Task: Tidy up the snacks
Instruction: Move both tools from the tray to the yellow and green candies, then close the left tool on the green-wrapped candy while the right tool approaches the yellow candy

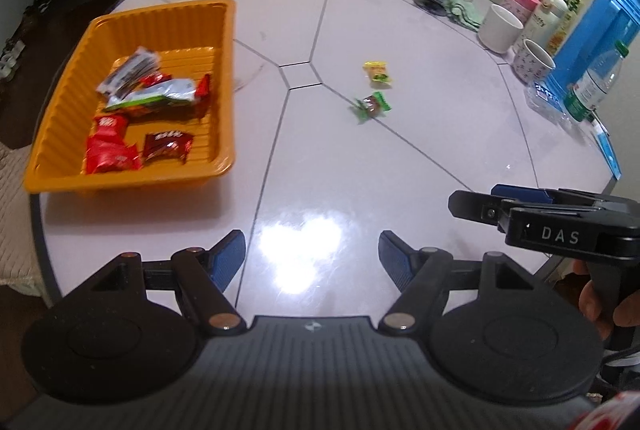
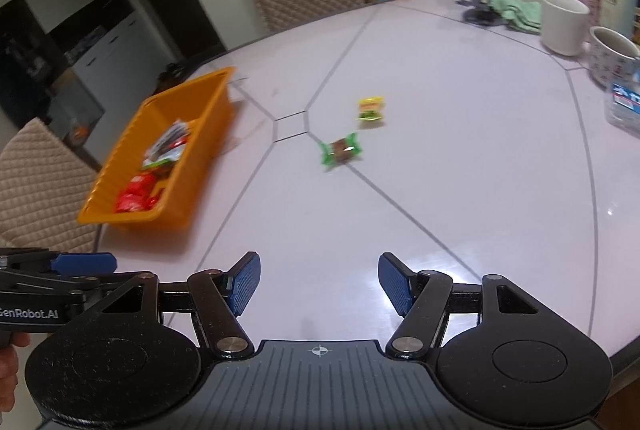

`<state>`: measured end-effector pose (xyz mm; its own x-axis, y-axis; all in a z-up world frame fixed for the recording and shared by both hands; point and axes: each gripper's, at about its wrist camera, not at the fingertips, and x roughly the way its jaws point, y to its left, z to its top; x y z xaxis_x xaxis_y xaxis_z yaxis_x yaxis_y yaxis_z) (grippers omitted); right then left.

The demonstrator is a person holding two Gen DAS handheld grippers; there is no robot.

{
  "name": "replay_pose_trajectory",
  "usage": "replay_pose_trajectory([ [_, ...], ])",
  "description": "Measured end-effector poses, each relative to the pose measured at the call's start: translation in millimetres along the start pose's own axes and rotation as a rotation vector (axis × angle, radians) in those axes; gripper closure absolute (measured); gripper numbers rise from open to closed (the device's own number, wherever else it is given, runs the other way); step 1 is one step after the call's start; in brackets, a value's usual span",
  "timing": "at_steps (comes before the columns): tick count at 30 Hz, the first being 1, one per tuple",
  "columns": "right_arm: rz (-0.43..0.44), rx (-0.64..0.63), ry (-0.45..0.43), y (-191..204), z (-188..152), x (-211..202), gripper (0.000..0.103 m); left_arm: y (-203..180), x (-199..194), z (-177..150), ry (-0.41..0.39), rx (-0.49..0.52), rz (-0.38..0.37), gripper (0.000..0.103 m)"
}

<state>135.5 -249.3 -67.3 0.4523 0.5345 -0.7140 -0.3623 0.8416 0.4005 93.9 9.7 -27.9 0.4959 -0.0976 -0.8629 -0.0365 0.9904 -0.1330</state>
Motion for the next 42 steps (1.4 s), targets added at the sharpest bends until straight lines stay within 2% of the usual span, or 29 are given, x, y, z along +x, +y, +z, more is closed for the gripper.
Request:
replay_pose_trajectory([
  [9, -0.065, 0.08, -0.042, -28.6, 10.6, -2.8, 0.038, -20.0, 27.0, 27.3, -0.021, 0.091, -0.044, 0.032],
  [14, -0.096, 0.128, -0.052, -42.8, 14.4, -1.2, 0.038, -35.2, 48.3, 43.7, -0.04, 0.161, -0.078, 0.037],
  [20, -0.129, 0.173, -0.05, -57.5, 20.7, 5.1, 0.038, -50.0, 73.0, 64.5, -0.061, 0.285, -0.138, 0.041],
  [22, -0.137, 0.182, -0.051, -60.4, 22.3, 6.2, 0.038, -53.8, 80.1, 72.6, -0.06, 0.338, -0.153, 0.046],
  [26, -0.149, 0.201, -0.054, -66.1, 26.4, 11.3, 0.038, -57.7, 93.0, 87.1, -0.08, 0.42, -0.167, 0.047],
  [30, -0.164, 0.208, -0.055, -69.4, 31.9, 17.6, 0.038, -58.5, 111.8, 100.4, -0.074, 0.457, -0.171, 0.048],
  [33, -0.176, 0.212, -0.054, -71.4, 36.7, 23.3, 0.038, -59.9, 127.9, 107.5, -0.052, 0.479, -0.168, 0.054],
  [38, -0.19, 0.232, -0.044, -76.9, 41.0, 30.8, 0.038, -61.7, 152.8, 113.9, -0.018, 0.519, -0.181, 0.054],
  [42, -0.201, 0.252, -0.03, -82.2, 40.3, 35.3, 0.038, -63.3, 167.4, 118.1, 0.002, 0.555, -0.184, 0.059],
])
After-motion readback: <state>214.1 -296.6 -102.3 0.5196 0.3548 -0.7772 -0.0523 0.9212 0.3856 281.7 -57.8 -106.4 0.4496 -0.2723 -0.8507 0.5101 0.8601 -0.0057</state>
